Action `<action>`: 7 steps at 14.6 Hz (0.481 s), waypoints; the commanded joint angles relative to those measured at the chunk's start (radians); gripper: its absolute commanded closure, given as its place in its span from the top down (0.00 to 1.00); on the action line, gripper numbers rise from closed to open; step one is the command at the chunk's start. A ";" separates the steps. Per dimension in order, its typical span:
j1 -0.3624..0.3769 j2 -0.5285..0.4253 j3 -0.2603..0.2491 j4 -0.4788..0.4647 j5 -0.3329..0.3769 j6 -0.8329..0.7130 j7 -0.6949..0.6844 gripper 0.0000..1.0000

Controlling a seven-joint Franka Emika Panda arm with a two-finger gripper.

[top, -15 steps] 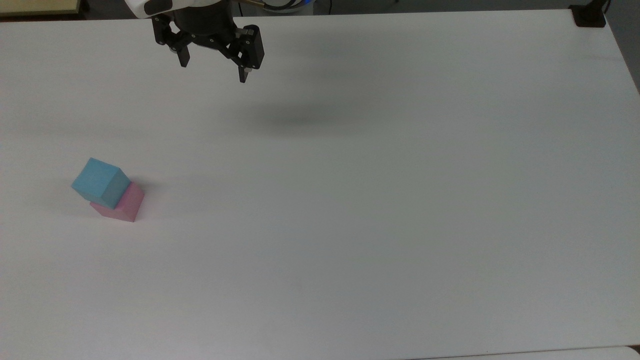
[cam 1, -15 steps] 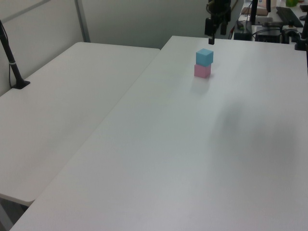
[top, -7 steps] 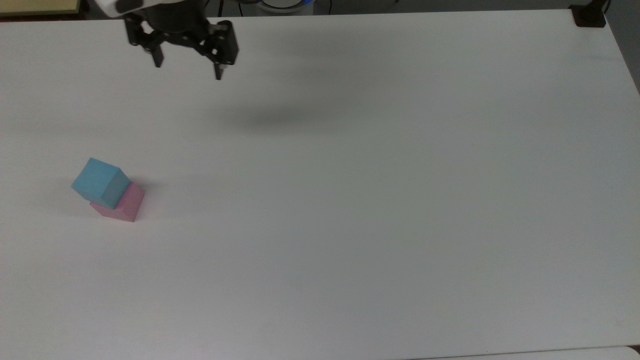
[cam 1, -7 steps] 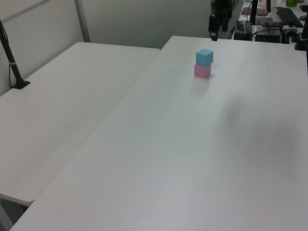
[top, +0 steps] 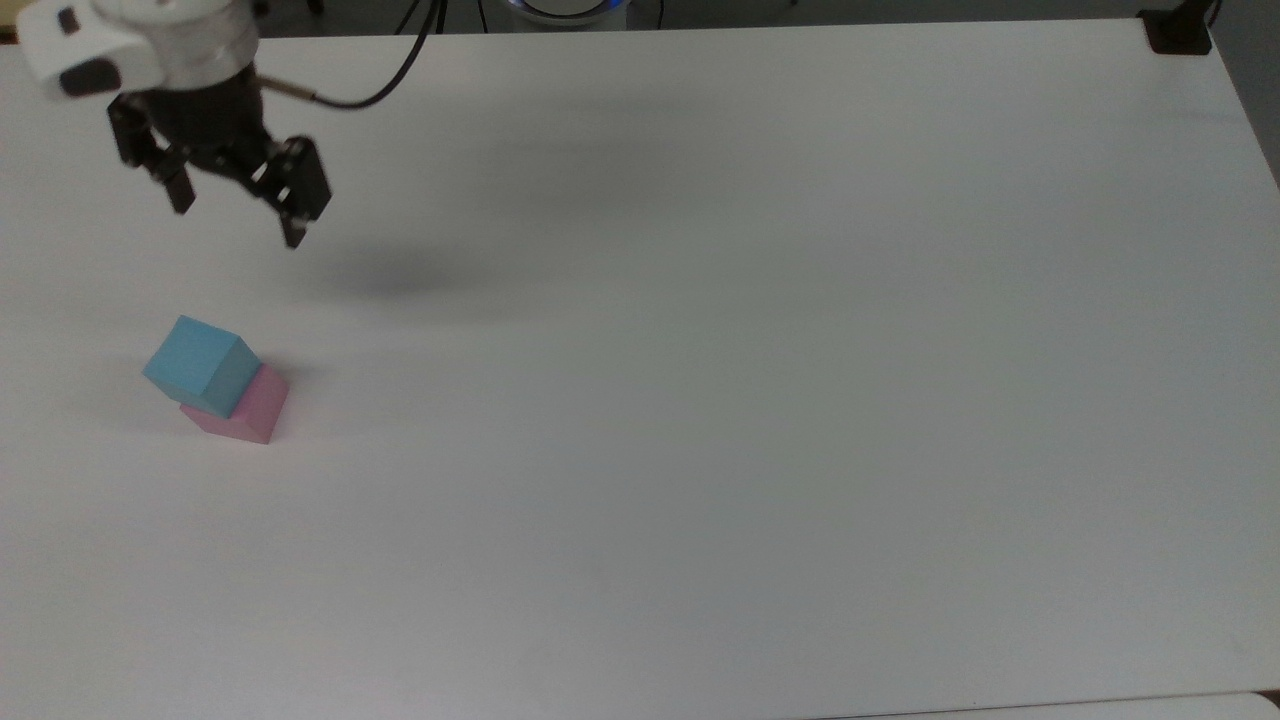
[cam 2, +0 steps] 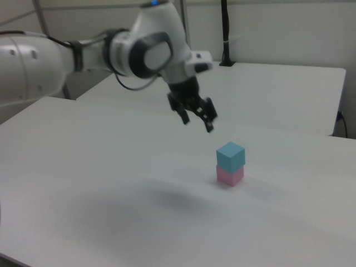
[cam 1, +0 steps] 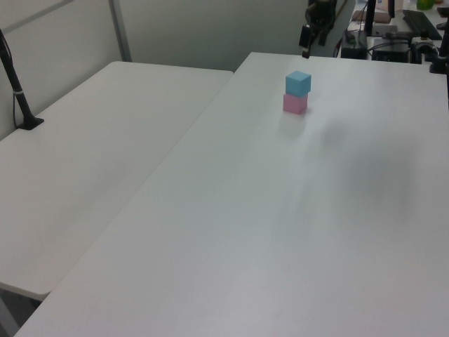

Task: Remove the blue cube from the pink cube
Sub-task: 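Move the open gripper over the light-blue cube and lower it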

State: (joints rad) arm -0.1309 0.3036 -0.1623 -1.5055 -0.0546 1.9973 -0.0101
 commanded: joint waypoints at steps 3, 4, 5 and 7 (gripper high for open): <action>-0.067 0.117 -0.005 0.001 0.009 0.211 -0.007 1.00; -0.073 0.133 -0.005 0.001 0.009 0.237 -0.007 1.00; -0.078 0.150 -0.005 0.001 0.009 0.270 -0.007 1.00; -0.078 0.170 -0.005 -0.001 0.012 0.316 -0.004 1.00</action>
State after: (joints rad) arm -0.2119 0.4502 -0.1629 -1.5064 -0.0546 2.2503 -0.0101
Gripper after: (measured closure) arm 0.000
